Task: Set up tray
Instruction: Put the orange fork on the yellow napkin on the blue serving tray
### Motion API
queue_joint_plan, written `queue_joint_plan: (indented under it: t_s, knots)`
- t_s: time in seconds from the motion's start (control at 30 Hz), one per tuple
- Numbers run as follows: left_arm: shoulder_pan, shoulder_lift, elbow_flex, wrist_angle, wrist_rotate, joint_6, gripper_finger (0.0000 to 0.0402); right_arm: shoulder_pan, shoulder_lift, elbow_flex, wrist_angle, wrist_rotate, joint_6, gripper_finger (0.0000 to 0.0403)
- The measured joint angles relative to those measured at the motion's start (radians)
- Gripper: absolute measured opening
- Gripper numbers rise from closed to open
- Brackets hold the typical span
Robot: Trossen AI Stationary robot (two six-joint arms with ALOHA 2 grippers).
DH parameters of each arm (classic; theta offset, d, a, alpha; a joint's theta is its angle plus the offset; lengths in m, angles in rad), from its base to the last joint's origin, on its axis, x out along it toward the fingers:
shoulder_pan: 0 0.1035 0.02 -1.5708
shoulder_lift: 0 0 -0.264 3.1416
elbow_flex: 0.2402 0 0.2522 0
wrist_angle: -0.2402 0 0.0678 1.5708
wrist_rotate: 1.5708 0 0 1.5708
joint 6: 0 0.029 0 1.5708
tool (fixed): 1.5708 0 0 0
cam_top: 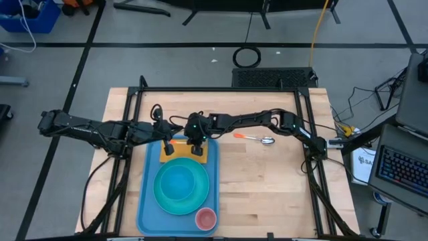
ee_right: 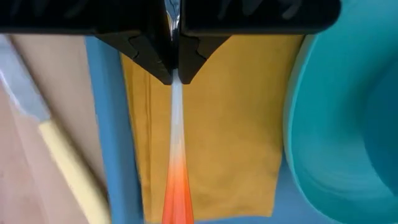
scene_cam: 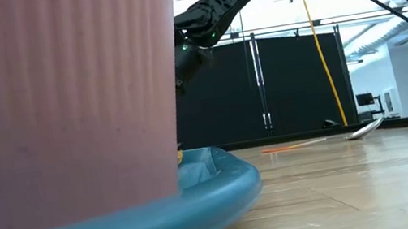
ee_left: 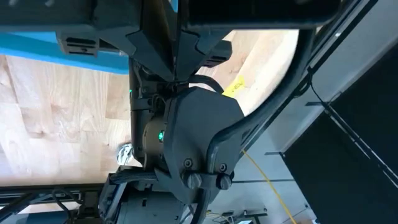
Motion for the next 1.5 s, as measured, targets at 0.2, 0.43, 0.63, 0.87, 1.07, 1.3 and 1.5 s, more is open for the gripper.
queue_joint_plan:
  t_s: [0.2, 0.43, 0.63, 0.87, 1.07, 1.3, 1.5]
  knots:
    - [0.0, 0.0, 0.0, -0.001, 0.0, 0.0, 0.0021, -0.003, 0.017, -0.001, -0.012, 0.002, -0.001, 0.0]
    - [0.0, 0.0, 0.0, -0.003, 0.001, -0.001, 0.0021, 0.004, 0.016, 0.0, 0.003, 0.028, -0.03, 0.0]
    - [0.0, 0.0, 0.0, -0.008, 0.001, -0.002, 0.0021, 0.005, 0.016, 0.0, -0.005, 0.029, -0.04, 0.0]
    - [0.0, 0.0, 0.0, -0.008, 0.001, -0.002, 0.0021, 0.004, 0.016, 0.0, -0.016, 0.029, -0.064, 0.0001]
    - [0.0, 0.0, 0.0, -0.007, 0.001, -0.003, 0.0021, 0.004, 0.016, 0.0, -0.013, 0.026, -0.083, 0.0002]
    - [0.0, 0.0, 0.0, -0.008, 0.001, -0.003, 0.0021, 0.004, 0.015, 0.0, -0.011, 0.026, -0.08, 0.0004]
    - [0.0, 0.0, 0.0, -0.008, 0.002, -0.003, 0.0021, 0.004, 0.015, 0.0, -0.009, 0.026, -0.087, 0.0023]
